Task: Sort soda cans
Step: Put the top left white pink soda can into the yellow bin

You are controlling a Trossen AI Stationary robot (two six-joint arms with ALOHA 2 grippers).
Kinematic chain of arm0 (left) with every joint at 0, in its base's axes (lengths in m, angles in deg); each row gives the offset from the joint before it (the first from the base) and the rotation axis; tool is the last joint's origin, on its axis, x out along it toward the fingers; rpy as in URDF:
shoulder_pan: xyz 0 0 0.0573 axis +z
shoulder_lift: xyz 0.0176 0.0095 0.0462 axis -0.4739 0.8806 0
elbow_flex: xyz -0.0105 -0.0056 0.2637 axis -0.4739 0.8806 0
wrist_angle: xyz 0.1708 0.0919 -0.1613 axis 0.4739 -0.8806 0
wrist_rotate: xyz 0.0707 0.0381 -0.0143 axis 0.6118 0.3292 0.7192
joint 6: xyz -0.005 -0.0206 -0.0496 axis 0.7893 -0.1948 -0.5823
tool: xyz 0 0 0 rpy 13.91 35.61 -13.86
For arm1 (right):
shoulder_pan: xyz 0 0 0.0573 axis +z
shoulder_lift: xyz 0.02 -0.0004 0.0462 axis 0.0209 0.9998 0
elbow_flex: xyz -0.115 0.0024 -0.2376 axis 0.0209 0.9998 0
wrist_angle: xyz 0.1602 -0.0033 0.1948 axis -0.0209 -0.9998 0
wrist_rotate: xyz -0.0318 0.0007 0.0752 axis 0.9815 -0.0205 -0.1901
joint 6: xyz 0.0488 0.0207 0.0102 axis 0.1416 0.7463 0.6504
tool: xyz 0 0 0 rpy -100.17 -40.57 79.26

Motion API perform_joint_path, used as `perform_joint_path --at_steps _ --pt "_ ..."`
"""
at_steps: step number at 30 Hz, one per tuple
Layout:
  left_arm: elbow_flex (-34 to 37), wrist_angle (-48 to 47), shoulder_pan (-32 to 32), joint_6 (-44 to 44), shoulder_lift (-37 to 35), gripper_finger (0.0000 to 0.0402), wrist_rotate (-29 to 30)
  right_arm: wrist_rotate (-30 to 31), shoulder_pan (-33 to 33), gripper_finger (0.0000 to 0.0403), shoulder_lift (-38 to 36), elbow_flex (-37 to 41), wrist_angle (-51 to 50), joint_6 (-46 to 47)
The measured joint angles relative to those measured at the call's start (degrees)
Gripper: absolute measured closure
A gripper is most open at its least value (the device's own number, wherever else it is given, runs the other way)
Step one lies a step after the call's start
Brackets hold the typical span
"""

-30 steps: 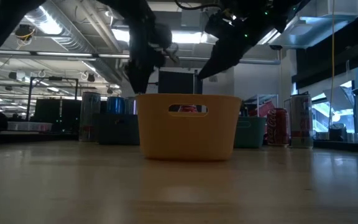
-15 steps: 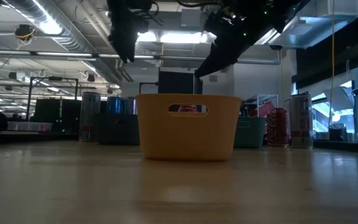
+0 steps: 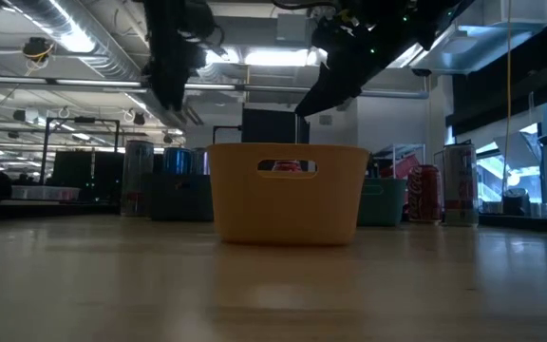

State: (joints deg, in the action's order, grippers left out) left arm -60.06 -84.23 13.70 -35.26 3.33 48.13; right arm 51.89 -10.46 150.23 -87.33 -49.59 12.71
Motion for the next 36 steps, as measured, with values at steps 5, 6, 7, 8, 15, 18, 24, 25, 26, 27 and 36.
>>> perform_joint_path --at_steps 5,6,7,8,15,18,24,25,26,27,36 --pt "0.92 -1.21 0.39 -0.33 0.13 0.0091 4.30 0.00 0.02 0.0123 0.00 0.00 -0.15 1.16" --pt "0.92 -0.91 0.38 -0.31 0.14 0.0091 4.94 0.00 0.02 0.0123 0.00 0.00 -0.10 1.18" --pt "0.92 -0.72 0.37 -0.21 0.17 0.0091 5.20 0.00 0.02 0.0123 0.00 0.00 -0.11 1.20" --pt "0.90 -0.62 0.31 -0.15 0.20 0.0091 5.29 0.00 0.02 0.0123 0.00 0.00 -0.05 1.21" --pt "0.90 2.42 0.33 1.70 0.23 0.0091 5.34 0.00 0.02 0.0123 0.00 0.00 0.35 1.21" --pt "0.90 5.55 0.55 3.90 0.24 0.0091 5.40 0.00 0.02 0.0123 0.00 0.00 0.33 1.21" --pt "0.90 4.45 0.60 3.24 0.24 0.0063 5.38 0.00 0.02 0.0123 0.00 0.00 0.36 1.21" --pt "0.90 4.55 0.75 2.97 0.24 0.0051 5.42 0.00 0.02 0.0123 0.02 0.00 0.37 1.20" --pt "0.90 4.37 0.89 2.75 0.24 0.0038 5.42 0.00 0.02 0.0123 0.02 0.00 0.36 1.21" --pt "0.90 4.12 1.08 2.75 0.24 0.0025 5.42 0.00 0.02 0.0123 0.02 0.00 0.37 1.21" --pt "0.88 1.96 2.04 5.58 -0.06 0.0023 5.46 0.00 0.02 0.0123 0.02 0.00 0.05 1.21"
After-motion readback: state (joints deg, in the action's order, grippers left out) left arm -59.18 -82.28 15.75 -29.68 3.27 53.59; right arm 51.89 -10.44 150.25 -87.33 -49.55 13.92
